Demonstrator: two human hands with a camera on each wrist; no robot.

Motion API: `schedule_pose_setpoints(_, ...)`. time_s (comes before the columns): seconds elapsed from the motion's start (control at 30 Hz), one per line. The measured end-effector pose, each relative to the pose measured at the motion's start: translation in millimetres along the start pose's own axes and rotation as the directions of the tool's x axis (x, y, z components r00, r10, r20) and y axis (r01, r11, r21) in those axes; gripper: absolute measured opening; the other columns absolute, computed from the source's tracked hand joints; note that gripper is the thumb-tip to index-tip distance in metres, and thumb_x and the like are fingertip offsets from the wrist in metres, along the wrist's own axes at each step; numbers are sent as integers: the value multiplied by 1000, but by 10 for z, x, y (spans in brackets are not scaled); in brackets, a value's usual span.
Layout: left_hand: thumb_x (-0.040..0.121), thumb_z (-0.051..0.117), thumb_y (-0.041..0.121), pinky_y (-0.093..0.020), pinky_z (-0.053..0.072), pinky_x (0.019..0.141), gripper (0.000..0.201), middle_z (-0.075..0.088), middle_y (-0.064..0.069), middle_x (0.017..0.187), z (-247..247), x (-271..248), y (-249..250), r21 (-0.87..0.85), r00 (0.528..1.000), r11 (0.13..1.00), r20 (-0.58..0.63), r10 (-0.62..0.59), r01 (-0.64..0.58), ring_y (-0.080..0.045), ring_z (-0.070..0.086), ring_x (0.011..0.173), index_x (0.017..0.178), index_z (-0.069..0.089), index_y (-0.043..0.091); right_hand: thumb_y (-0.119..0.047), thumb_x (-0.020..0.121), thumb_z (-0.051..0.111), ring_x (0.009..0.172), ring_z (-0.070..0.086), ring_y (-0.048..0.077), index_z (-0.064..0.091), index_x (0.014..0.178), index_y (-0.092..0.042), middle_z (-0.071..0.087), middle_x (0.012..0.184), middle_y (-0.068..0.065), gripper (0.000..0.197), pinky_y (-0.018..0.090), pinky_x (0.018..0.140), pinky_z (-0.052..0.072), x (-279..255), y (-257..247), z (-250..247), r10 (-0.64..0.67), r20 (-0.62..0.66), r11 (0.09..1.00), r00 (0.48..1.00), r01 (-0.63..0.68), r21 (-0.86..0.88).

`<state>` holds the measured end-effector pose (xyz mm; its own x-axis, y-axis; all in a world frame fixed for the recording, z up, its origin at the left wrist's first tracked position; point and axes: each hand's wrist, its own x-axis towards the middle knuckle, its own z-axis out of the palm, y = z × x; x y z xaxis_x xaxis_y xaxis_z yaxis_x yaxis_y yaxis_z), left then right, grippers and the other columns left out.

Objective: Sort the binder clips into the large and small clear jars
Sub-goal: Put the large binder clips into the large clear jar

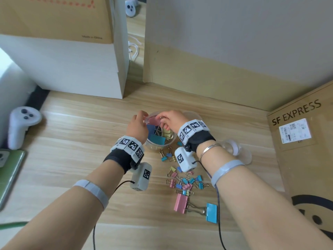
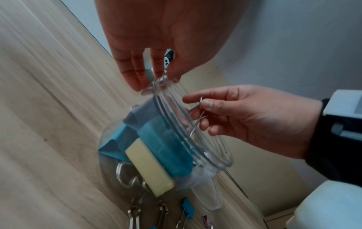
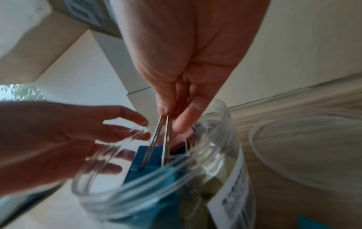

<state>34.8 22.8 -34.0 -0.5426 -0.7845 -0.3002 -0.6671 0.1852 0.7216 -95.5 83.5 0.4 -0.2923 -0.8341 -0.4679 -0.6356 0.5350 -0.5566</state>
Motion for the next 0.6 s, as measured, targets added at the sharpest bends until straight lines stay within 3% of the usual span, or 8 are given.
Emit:
schedule_pose_setpoints(0.1,87,36,-6,-43,44,93,38,52,-19,125,-4,3,15,11,1000,1000,10,-3,3,-36,52,110,121,46,7,-16,92,53,91,65,21,58,125,-20,67,111,7,33,30,84,50,10,18,9,-45,-32,973,998,37,-229)
schedule_pose_setpoints(0.17,86,36,-5,-46,44,94,39,51,-19,127,1,1,29,38,1000,999,7,4,-4,-38,52,111,122,45,8,-16,88,60,100,62,21,61,121,-21,65,118,4,34,31,90,47,-9,73,12,-108,-92,957,990,78,-281)
schedule_pose_setpoints(0.27,85,38,-3,-47,43,93,42,49,-19,129,38,-14,65,91,1000,996,6,13,-13,-40,50,112,125,44,9,-15,86,62,83,62,17,66,113,-20,66,110,2,27,31,79,53,-113,189,8,-128,-212,985,969,100,-138)
schedule_pose_setpoints(0.37,86,41,2,-44,37,97,44,48,-19,132,81,-18,96,154,1000,988,-8,21,-20,-40,47,115,129,43,9,-21,91,54,58,58,9,64,107,-19,64,96,-6,18,16,55,51,-320,342,-29,10,-291,999,957,4,49)
schedule_pose_setpoints(0.47,86,43,6,-42,33,103,47,49,-17,133,135,-4,93,217,998,975,-10,54,-51,-37,45,120,132,41,10,-22,93,50,55,54,5,61,103,-17,61,82,-8,16,13,51,47,-574,612,-23,188,-194,980,963,-171,100)
schedule_pose_setpoints(0.6,85,44,9,-44,31,106,52,45,-15,138,191,-53,143,264,997,964,-54,50,-34,-37,41,125,136,37,12,-21,88,60,56,54,5,63,95,-17,61,74,-7,8,13,52,47,-963,975,131,315,125,947,941,-321,31)
